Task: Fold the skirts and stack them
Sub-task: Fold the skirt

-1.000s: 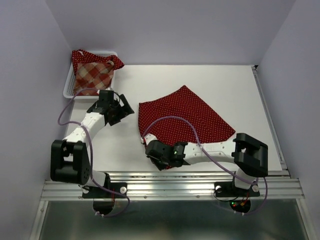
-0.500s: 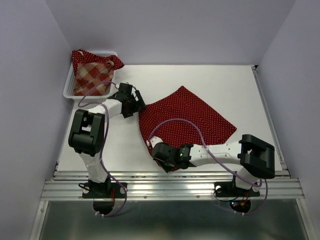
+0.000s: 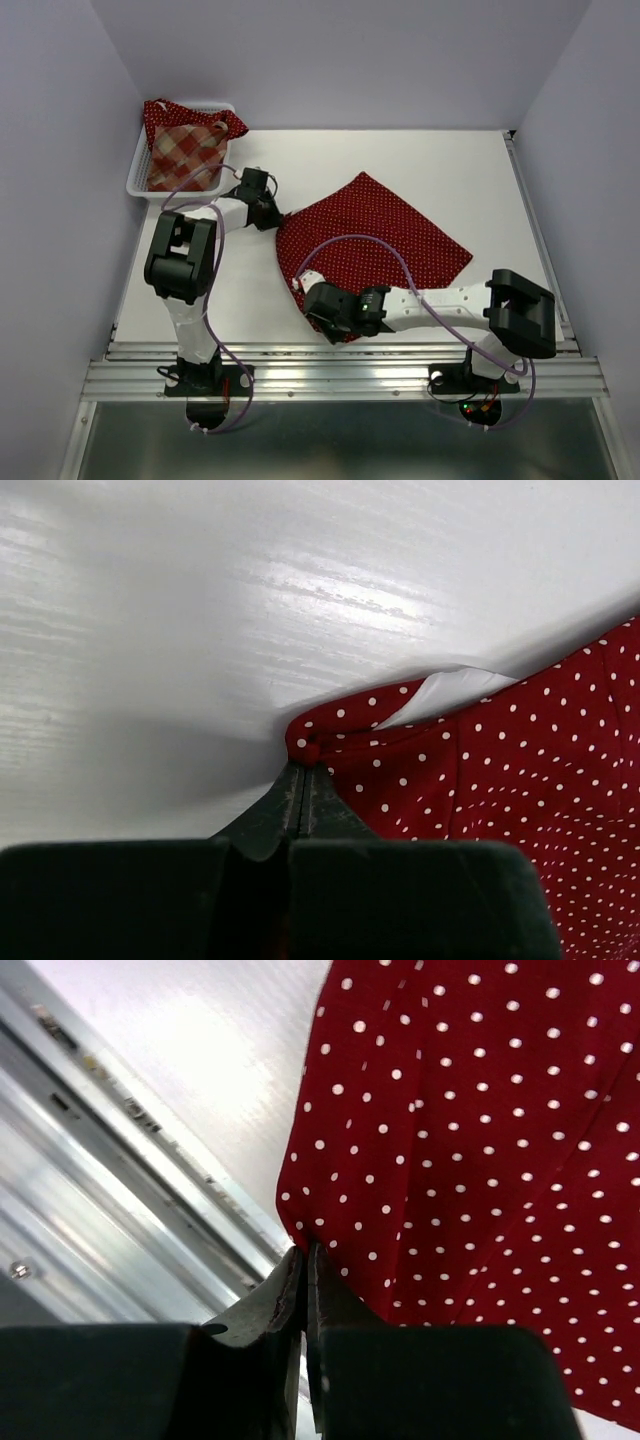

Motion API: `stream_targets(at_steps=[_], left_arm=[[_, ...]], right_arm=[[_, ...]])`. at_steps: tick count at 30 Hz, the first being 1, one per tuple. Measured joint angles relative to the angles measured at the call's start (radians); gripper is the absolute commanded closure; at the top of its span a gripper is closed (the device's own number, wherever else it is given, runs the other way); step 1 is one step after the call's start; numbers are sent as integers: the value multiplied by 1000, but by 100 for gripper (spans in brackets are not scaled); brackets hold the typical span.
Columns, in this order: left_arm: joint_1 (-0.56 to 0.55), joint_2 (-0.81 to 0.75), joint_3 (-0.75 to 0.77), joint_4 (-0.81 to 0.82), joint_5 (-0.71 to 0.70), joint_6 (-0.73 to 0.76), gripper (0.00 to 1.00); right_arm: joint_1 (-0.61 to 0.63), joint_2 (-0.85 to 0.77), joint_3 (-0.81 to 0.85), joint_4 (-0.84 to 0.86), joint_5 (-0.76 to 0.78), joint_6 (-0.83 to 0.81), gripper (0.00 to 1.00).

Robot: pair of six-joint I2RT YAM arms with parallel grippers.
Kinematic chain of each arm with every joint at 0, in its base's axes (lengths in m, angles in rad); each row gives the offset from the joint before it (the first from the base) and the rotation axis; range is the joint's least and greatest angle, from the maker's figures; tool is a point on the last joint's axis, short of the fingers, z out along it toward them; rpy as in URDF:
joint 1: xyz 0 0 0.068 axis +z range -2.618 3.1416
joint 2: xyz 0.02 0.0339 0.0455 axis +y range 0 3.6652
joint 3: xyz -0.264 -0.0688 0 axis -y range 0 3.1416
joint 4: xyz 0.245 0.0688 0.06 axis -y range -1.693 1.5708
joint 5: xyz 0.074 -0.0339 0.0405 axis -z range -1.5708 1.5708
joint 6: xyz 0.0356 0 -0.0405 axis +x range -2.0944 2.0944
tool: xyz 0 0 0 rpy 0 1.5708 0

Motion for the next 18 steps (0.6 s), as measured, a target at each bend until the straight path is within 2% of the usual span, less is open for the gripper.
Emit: stream_targets(at_steps=[6, 13, 18], left_arm=[[16, -114, -115, -29, -43, -23, 100], [45, -462, -294, -185, -192, -92, 100], [46, -703, -391, -288, -272, -173, 100]], right_arm=[[0, -49, 10, -27, -98, -8, 96], [0, -211, -16, -34, -271, -35, 96], [0, -293, -77, -77, -319, -35, 96]])
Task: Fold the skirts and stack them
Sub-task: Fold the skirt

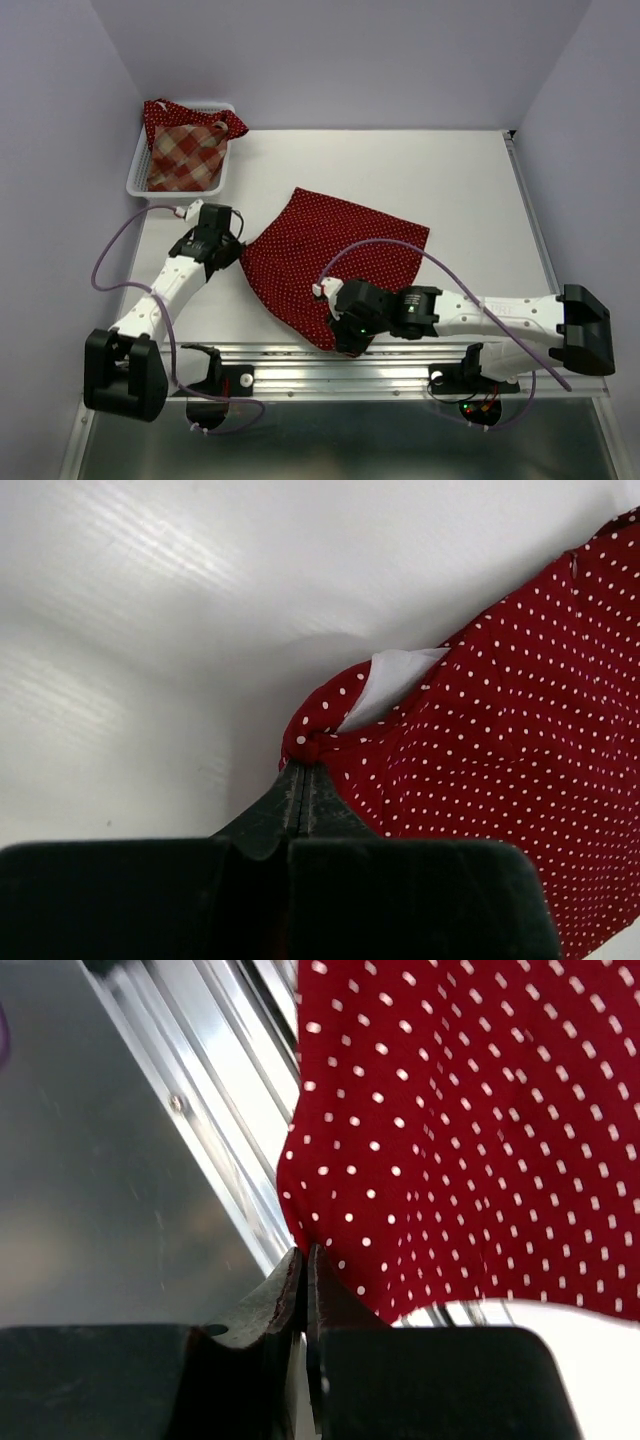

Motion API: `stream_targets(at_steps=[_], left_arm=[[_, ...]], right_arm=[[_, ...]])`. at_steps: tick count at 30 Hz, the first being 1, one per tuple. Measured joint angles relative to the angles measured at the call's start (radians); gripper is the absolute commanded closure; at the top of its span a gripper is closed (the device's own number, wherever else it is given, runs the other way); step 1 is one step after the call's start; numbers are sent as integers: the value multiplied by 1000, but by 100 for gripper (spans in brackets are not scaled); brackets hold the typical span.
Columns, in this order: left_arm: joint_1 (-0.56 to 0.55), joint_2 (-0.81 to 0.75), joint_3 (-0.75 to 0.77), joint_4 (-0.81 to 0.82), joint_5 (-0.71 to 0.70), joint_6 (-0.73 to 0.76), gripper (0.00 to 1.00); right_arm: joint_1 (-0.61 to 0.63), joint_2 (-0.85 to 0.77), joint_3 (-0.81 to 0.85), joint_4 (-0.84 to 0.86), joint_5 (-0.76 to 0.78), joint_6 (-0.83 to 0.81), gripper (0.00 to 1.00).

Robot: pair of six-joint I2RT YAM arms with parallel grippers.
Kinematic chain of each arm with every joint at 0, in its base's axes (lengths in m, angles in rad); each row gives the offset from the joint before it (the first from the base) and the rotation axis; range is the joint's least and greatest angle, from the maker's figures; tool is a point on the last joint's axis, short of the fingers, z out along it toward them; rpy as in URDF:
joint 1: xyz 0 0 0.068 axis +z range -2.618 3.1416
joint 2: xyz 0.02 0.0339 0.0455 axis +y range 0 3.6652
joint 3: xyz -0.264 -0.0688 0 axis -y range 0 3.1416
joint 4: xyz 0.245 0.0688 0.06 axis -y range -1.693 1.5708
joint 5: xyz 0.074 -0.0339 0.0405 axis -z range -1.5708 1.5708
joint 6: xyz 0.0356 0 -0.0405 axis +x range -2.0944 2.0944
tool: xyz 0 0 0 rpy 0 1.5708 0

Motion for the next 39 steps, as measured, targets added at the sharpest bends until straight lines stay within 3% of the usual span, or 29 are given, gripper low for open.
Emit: stream_targets(at_steps=[4, 10, 19, 27, 32, 39], left_arm=[[1, -90, -65, -62, -16, -38, 100], [0, -60, -33, -126, -27, -56, 100], [0, 169, 319, -146, -44, -51, 100], [0, 428, 654, -172, -32, -27, 100], [-1, 626, 914, -200, -8, -5, 100], [-35, 848, 1163, -216, 27, 19, 100]], right_arm=[[0, -106, -62, -54, -2, 5, 96], [-21, -143, -57, -71, 16, 13, 99], [-377, -111, 50, -132, 70, -49, 99], [-546, -63, 207, -164, 93, -154, 99], [-699, 3, 241, -163, 68, -185, 99], [-843, 88, 285, -163, 51, -198, 99]])
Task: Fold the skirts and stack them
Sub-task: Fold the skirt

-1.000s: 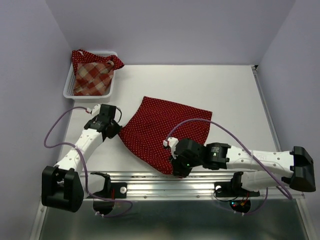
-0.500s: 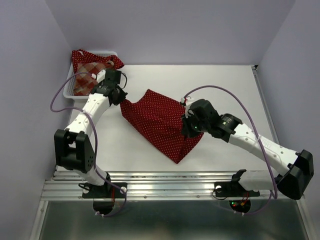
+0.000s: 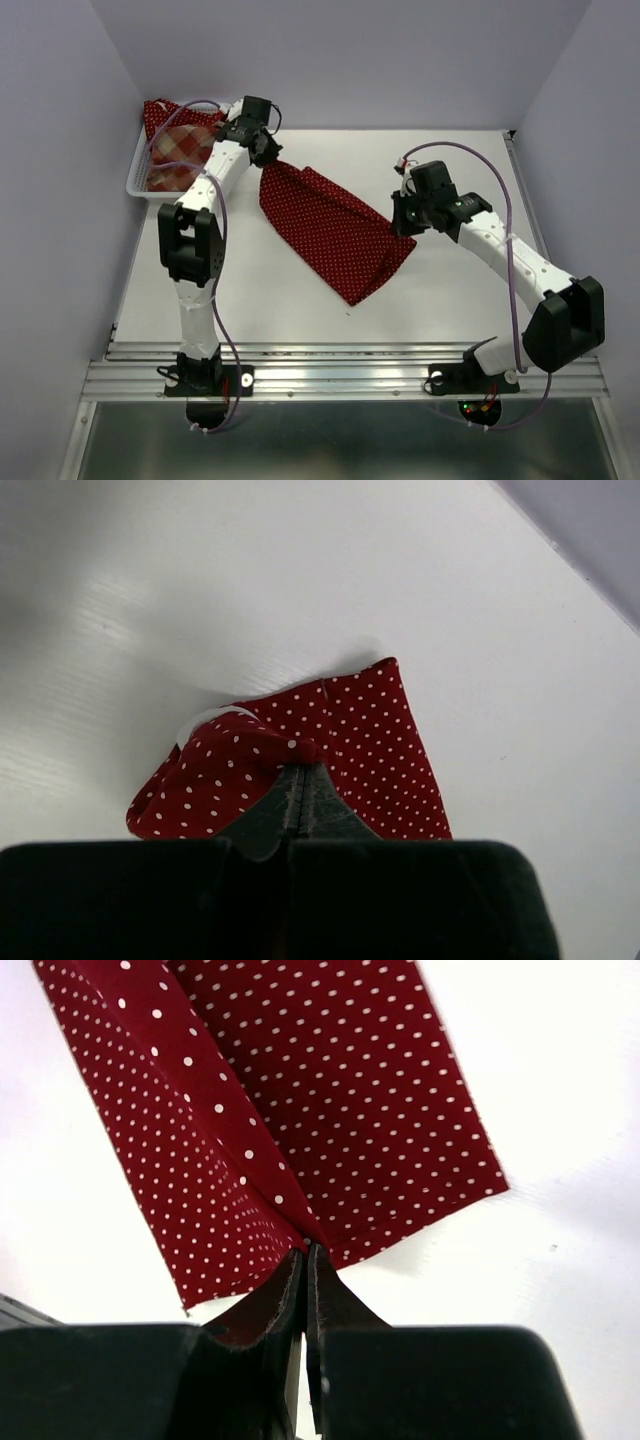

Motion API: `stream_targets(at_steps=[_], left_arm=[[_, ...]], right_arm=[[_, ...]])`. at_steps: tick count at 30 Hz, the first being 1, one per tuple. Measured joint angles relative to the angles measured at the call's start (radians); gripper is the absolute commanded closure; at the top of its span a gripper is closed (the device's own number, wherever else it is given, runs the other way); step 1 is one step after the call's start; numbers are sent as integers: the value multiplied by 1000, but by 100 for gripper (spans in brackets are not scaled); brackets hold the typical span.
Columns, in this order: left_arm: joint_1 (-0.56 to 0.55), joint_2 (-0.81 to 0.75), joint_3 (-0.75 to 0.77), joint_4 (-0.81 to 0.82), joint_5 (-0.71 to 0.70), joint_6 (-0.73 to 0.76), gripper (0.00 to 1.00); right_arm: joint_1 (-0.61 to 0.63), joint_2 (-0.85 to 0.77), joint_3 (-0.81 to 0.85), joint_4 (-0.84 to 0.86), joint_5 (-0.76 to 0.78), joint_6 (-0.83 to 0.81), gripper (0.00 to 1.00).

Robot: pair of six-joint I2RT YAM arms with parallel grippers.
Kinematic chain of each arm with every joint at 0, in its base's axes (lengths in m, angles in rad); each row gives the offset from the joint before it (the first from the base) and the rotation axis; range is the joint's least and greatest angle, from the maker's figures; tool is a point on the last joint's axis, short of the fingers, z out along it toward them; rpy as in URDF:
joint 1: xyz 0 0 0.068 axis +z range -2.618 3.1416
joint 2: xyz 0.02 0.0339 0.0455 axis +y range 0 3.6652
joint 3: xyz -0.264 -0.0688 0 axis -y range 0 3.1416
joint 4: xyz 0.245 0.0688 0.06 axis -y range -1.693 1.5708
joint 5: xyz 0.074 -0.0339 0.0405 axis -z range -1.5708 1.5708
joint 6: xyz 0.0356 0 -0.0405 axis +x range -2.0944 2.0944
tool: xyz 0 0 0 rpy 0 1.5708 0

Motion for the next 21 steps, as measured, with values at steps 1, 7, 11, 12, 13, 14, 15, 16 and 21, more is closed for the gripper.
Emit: stream_targets(at_steps=[1, 7, 11, 12, 13, 14, 15, 16, 21], left_arm=[[-5, 16, 17, 2, 2, 2, 100], [-29, 143, 174, 27, 34, 14, 100], [-42, 239, 272, 68, 63, 27, 100], [-45, 261, 288, 77, 67, 29, 100], [-50, 286, 307, 82, 70, 32, 100], [-55, 314, 322, 98, 75, 35, 100], [-59, 339, 330, 105, 77, 37, 100], [-63, 361, 332, 120, 79, 37, 100], [-74, 444, 333, 176, 99, 42, 100]], right_arm=[[-16, 8, 5, 1, -7, 0, 99], [-62, 39, 20, 4, -37, 0, 99], [-75, 66, 21, 5, -64, 0, 99], [-77, 72, 21, 5, -68, 1, 99], [-81, 80, 21, 5, -74, 1, 99], [-85, 92, 21, 6, -78, 0, 99], [-91, 104, 21, 6, -81, 0, 99], [-97, 114, 21, 6, -81, 1, 99], [-134, 191, 21, 8, -80, 5, 99]])
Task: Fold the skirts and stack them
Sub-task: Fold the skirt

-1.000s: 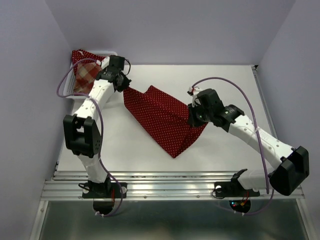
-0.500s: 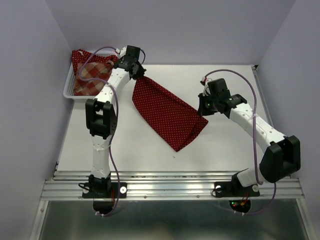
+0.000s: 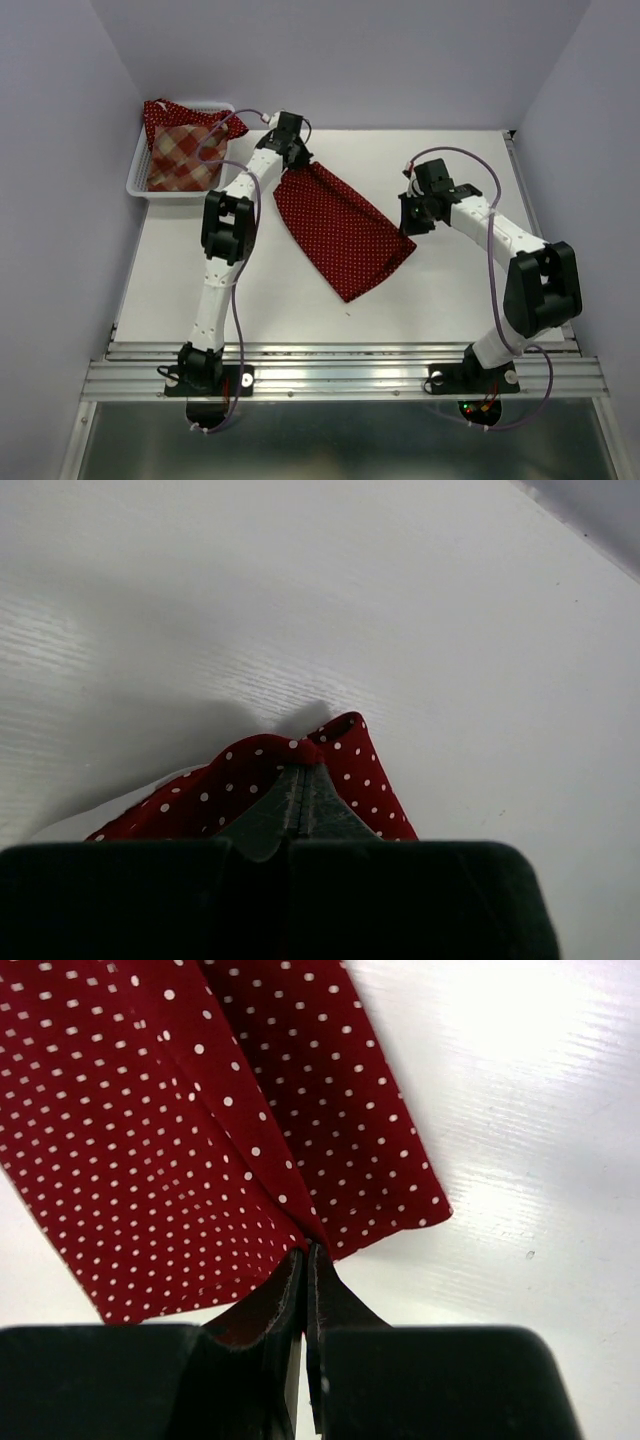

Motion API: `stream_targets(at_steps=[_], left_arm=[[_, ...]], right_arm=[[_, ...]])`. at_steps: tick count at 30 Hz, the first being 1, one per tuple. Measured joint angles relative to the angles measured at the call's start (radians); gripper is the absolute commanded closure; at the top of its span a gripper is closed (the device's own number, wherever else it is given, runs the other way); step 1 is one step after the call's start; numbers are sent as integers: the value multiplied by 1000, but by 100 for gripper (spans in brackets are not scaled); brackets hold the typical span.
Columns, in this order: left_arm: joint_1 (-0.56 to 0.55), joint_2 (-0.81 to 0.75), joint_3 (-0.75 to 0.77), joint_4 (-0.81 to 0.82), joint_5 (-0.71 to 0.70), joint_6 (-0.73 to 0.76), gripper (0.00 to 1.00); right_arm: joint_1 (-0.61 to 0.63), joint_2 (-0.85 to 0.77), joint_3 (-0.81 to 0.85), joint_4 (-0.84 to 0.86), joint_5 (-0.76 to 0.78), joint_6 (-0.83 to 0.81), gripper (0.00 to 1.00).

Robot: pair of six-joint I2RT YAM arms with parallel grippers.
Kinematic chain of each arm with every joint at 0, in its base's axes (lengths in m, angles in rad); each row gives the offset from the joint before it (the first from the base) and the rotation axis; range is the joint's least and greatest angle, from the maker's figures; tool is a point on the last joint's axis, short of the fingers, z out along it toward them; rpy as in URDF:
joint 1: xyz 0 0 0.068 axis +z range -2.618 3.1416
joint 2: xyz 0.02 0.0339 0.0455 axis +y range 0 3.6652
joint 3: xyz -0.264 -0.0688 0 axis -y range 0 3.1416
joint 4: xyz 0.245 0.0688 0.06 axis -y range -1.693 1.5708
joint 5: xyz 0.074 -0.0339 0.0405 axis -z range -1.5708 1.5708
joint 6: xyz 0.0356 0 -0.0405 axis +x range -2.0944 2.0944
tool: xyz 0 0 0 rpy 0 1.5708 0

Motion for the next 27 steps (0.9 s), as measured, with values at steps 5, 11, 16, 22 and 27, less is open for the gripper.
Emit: stream_targets(at_steps=[5, 11, 16, 22, 27], left_arm=[[-19, 59, 10, 75, 17, 21, 97], [-41, 83, 25, 154, 32, 47, 47], [-47, 83, 32, 187, 72, 58, 13], [-48, 76, 38, 198, 101, 93, 1], [-55, -6, 19, 175, 100, 136, 1]], right_arm=[[-36, 69, 0, 6, 8, 15, 99], [-58, 136, 0, 11, 39, 34, 82], [-73, 172, 2, 10, 119, 71, 62], [-78, 165, 65, -8, 161, 86, 36], [-78, 60, 76, 2, 97, 79, 0]])
